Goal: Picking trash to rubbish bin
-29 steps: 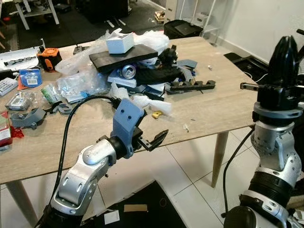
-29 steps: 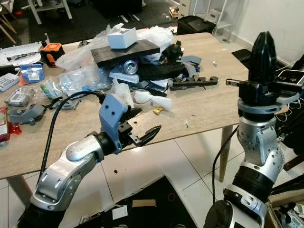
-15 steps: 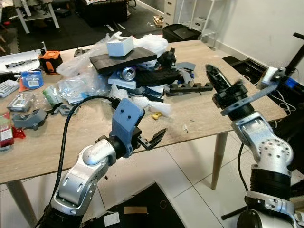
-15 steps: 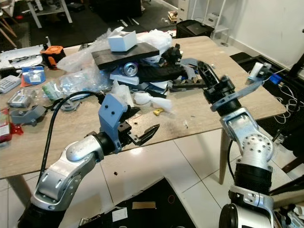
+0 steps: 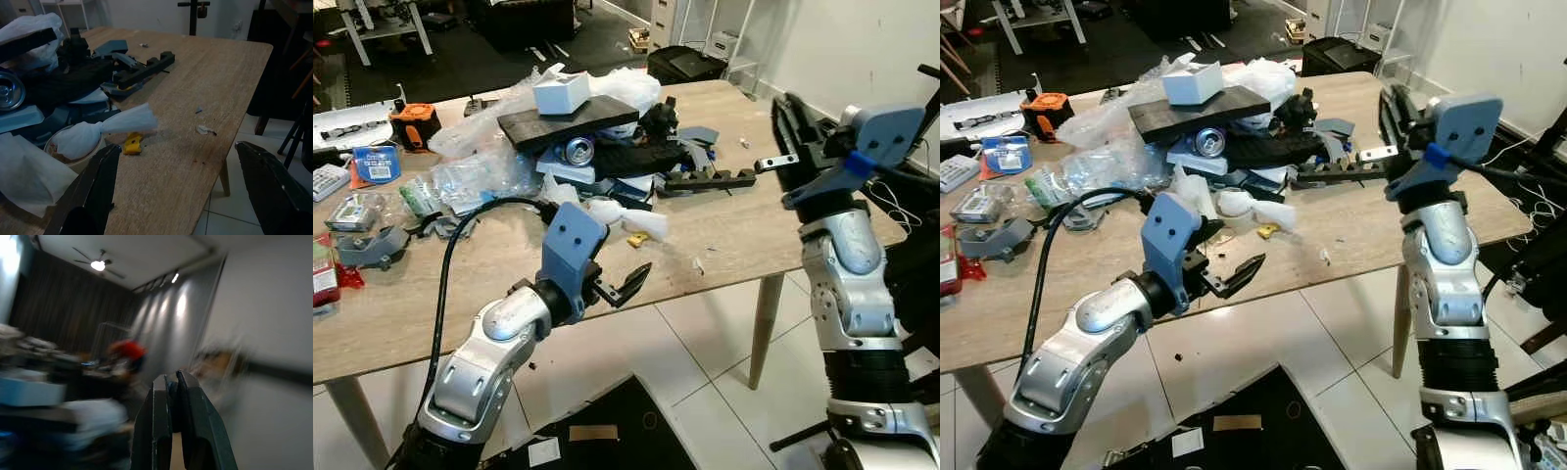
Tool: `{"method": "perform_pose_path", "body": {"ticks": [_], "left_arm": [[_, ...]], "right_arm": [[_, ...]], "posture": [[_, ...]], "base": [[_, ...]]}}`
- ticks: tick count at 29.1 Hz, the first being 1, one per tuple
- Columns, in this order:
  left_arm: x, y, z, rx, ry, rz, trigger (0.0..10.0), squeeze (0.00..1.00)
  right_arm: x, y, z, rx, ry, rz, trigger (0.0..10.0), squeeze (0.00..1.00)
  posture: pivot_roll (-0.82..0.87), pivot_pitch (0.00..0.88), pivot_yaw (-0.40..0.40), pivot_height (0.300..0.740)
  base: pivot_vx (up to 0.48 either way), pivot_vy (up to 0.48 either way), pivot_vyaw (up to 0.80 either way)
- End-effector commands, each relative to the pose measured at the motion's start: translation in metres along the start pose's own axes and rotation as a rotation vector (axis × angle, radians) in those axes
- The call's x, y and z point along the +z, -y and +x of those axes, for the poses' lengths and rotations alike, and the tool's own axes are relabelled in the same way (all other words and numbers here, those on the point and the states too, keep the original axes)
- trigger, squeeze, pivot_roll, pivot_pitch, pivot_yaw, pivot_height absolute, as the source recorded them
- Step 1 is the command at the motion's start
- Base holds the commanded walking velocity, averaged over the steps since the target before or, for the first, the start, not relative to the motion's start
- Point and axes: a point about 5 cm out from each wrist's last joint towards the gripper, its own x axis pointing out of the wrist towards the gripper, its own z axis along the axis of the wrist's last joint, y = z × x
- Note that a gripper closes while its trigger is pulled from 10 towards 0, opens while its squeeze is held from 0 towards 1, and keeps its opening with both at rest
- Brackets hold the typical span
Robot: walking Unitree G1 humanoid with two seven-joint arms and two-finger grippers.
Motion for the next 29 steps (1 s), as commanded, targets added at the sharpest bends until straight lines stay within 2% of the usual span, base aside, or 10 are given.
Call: {"method": "perform_pose_path", "body": {"ticks": [1, 7, 13, 14, 16, 17, 18, 19, 20, 29], "left_arm": [[-0.003, -0.001, -0.001, 0.006, -0.01, 0.006, 10.0, 0.0], [-0.003, -0.001, 0.0, 0.005, -0.009, 0.008, 10.0, 0.0], [-0.004, 0.0, 0.0, -0.004, -0.014, 0.014, 10.0, 0.0], [-0.004, -0.001, 0.0, -0.003, -0.015, 0.018, 10.0, 0.0], [-0.004, -0.001, 0.0, -0.001, -0.016, 0.022, 10.0, 0.0], [-0.004, -0.001, 0.0, -0.001, -0.016, 0.023, 10.0, 0.0], [-0.004, -0.001, 0.0, -0.001, -0.015, 0.022, 10.0, 0.0], [-0.004, -0.001, 0.0, -0.001, -0.015, 0.022, 10.0, 0.0], [-0.004, -0.001, 0.0, 0.002, -0.015, 0.023, 10.0, 0.0], [-0.005, -0.001, -0.001, 0.005, -0.017, 0.024, 10.0, 0.0]], "right_arm": [[0.001, 0.0, -0.006, -0.017, 0.04, -0.112, 0.0, 0.0], [0.001, 0.005, -0.008, -0.06, 0.074, -0.242, 0.0, 0.0], [-0.005, 0.01, -0.009, -0.104, 0.082, -0.245, 0.0, 0.0], [-0.009, 0.009, -0.01, -0.118, 0.058, -0.158, 0.0, 0.0], [-0.024, 0.007, -0.011, -0.16, -0.034, 0.103, 1.7, 0.0], [-0.027, 0.009, -0.012, -0.198, -0.044, 0.177, 1.8, 0.0], [-0.029, 0.011, -0.013, -0.224, -0.045, 0.205, 1.8, 0.0], [-0.029, 0.011, -0.013, -0.224, -0.045, 0.205, 1.8, 0.0], [-0.027, 0.014, -0.011, -0.214, -0.026, 0.169, 0.0, 0.0], [-0.027, 0.009, -0.008, -0.177, -0.01, 0.127, 0.0, 0.0]], "posture": [[0.18, 0.094, -0.004, 0.74], [0.19, 0.095, 0.003, 0.74], [0.19, 0.093, 0.007, 0.74], [0.19, 0.093, 0.007, 0.74], [0.19, 0.093, 0.005, 0.74], [0.19, 0.093, 0.002, 0.74], [0.19, 0.093, 0.002, 0.74], [0.19, 0.093, 0.002, 0.74], [0.19, 0.094, -0.003, 0.74], [0.19, 0.094, -0.005, 0.74]], "base": [[0.0, 0.0, 0.0], [0.0, 0.0, 0.0], [0.0, 0.0, 0.0], [0.0, 0.0, 0.0], [0.0, 0.0, 0.0], [0.0, 0.0, 0.0], [0.0, 0.0, 0.0], [0.0, 0.0, 0.0], [0.0, 0.0, 0.0], [0.0, 0.0, 0.0]]}}
